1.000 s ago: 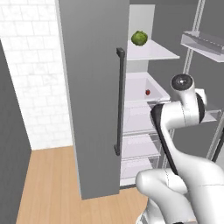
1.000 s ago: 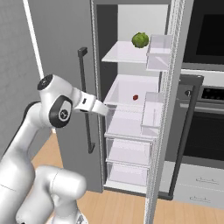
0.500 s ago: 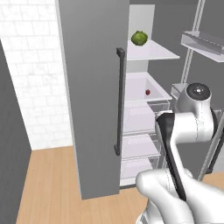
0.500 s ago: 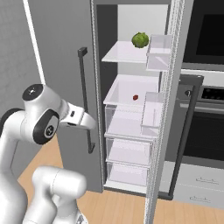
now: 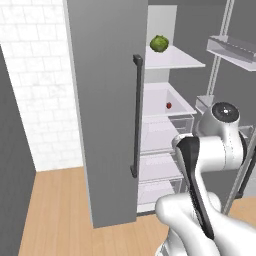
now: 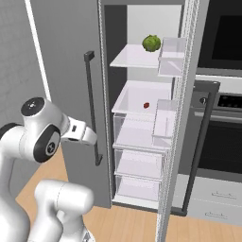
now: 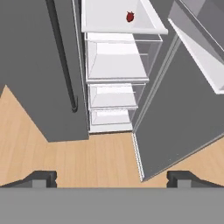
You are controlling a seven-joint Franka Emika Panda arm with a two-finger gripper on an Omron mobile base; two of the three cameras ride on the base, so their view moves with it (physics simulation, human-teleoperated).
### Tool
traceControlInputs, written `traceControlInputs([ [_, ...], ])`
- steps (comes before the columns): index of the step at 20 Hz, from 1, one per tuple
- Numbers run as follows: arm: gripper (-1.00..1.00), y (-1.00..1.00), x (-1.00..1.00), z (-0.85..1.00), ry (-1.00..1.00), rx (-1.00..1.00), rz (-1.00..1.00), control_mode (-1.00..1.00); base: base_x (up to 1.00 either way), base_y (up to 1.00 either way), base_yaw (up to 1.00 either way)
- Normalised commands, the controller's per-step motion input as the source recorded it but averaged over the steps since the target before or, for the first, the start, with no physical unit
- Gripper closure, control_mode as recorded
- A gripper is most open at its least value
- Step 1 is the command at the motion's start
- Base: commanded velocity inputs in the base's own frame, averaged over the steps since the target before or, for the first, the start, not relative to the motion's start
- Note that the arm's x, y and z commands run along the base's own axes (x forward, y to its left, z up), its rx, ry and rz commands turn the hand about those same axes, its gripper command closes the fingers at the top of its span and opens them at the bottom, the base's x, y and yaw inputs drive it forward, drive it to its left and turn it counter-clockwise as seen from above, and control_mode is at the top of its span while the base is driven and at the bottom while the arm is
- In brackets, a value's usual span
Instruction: Take the strawberry from the fridge and place it on top of the pancake, located on the dining counter.
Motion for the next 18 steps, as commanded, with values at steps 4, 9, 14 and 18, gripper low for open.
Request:
traceControlInputs([
  [4,-1.0,0.0,0.0,-0.09,0.0,0.0,0.0,-1.0,0.0,0.0,0.0],
  [9,-1.0,0.0,0.08,-0.01,0.0,0.0,0.0,1.0,0.22,0.0,-0.02],
  [14,-1.0,0.0,0.0,0.0,0.0,0.0,0.0,1.0,0.71,-0.03,-0.13],
  [18,-1.0,0.0,0.0,0.0,0.0,0.0,0.0,1.0,0.6,-0.12,-0.24],
])
